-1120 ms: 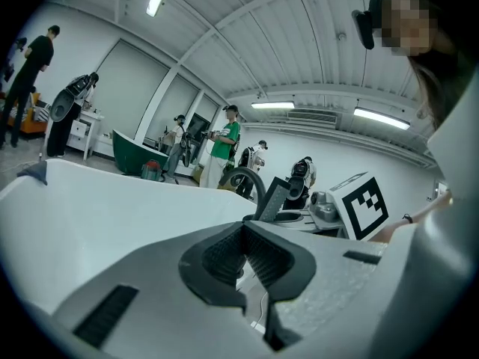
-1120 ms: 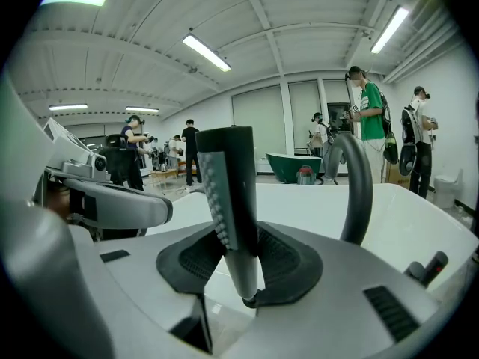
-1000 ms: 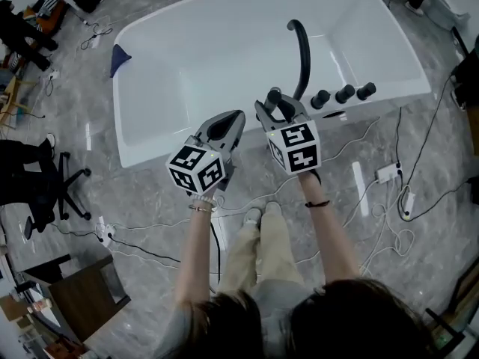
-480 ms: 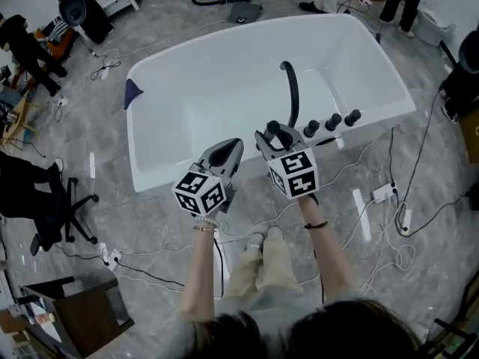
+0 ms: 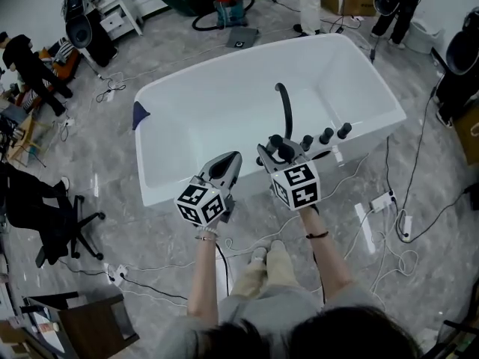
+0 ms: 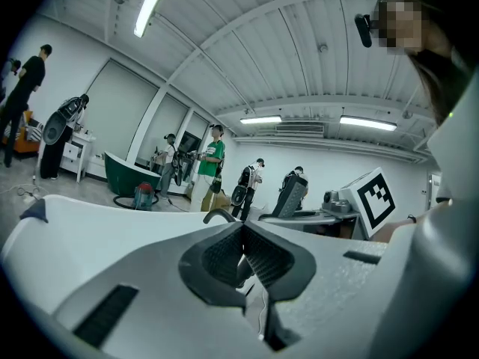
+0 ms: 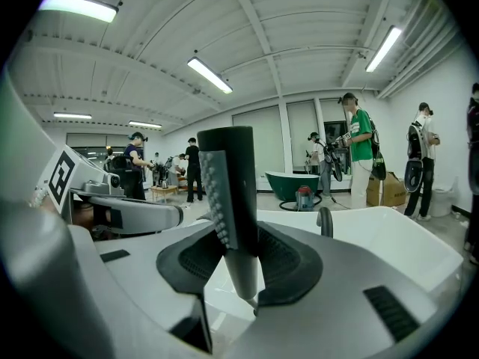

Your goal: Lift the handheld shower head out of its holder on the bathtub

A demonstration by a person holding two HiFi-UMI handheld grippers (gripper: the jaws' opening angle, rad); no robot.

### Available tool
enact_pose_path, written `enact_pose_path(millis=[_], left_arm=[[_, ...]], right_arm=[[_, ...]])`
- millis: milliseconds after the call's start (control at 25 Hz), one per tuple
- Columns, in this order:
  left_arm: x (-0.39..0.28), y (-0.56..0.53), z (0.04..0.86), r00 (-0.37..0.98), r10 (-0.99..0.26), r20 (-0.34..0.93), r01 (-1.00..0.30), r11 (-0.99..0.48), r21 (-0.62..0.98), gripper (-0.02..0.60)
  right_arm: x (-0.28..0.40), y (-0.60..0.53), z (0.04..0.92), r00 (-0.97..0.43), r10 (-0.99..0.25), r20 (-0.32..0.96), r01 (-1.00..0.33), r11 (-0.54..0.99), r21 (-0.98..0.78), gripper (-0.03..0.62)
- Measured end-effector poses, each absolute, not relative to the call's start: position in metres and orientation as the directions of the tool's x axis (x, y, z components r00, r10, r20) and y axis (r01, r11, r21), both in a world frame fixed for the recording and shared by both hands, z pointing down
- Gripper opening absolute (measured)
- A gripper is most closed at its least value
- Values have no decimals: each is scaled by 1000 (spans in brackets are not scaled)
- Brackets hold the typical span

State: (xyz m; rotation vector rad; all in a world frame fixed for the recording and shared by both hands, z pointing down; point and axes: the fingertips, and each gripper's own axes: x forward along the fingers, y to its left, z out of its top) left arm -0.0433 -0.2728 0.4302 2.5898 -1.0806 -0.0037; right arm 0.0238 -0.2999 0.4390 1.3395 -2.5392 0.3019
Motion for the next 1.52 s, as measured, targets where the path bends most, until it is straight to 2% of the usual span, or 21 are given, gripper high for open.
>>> enact_pose_path(millis=[600,1520], left_arm=[[-48,-239,377,721,-690,58,-681,-690,246,6],[-26,-181,335,784,-621,-15,-610,-774,171,6]], right_arm=[[32,-263,384,-548,-795,260,-831,552,-66,130],[52,-203,333,-553,-818,157,-833,549,-69,130]])
